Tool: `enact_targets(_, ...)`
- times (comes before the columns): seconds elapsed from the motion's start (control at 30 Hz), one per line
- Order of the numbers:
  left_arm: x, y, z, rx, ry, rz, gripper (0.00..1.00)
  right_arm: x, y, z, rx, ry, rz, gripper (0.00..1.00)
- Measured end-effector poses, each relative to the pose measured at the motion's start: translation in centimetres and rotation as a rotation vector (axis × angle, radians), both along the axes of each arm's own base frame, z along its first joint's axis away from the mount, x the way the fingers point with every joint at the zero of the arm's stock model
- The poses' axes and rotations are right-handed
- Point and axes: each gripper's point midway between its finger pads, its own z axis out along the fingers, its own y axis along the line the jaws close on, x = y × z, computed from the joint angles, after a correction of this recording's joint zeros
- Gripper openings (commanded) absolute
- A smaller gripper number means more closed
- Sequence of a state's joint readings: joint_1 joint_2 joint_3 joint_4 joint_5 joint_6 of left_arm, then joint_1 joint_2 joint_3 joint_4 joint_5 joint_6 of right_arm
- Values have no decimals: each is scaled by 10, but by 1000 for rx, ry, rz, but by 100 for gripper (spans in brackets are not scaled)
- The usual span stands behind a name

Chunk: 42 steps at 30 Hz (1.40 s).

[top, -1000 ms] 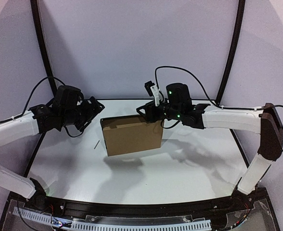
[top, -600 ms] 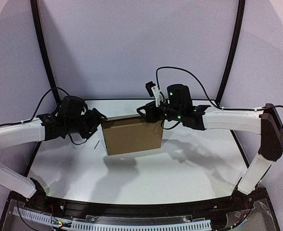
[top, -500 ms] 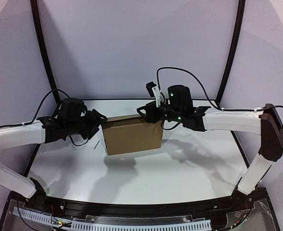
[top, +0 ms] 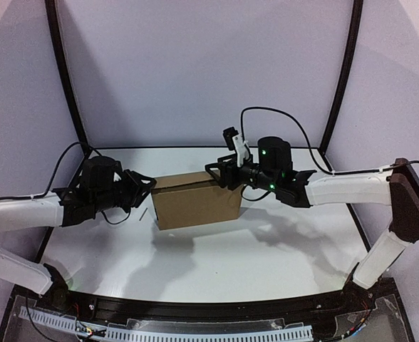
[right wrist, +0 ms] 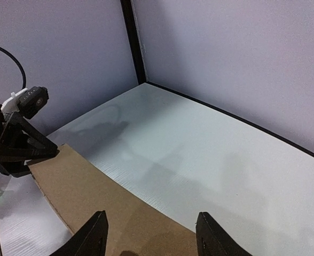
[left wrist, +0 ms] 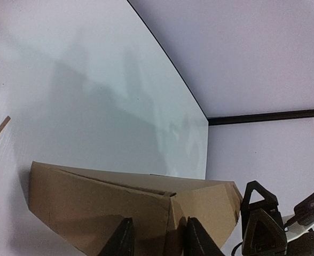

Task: Fold the paper box

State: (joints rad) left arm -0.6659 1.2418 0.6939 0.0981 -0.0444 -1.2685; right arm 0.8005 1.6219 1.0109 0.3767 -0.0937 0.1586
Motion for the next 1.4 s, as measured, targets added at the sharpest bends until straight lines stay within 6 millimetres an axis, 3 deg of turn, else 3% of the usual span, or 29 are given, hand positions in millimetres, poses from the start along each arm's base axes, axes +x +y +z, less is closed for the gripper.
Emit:
enact_targets(0.13,3,-2,-2,-13,-12,1,25,0,-1,-7,24,-4,-7,57)
enact_targets(0.3,13,-4,-5,-8,-32,20,7,4,-2,-11,50,-24,-30,56)
enact_targets(0.43,14,-4,-9,-9,-42,25,2,4,-7,-14,71,-44,-48,56)
enact_targets(0.83,17,-8,-17,-2,-158,98,1,0,-13,-13,156,-76,-67,56)
enact_targets(1.07,30,-22,-15,2,-190,123,1,-1,-17,-2,70,38,-75,70)
enact_targets(1.23,23,-24,-11,68,-156,93,1,-7,-19,3,-58,178,-61,82)
enact_targets(1.4,13,-26,-3,127,-141,46,1,-4,-28,35,-68,238,-41,94)
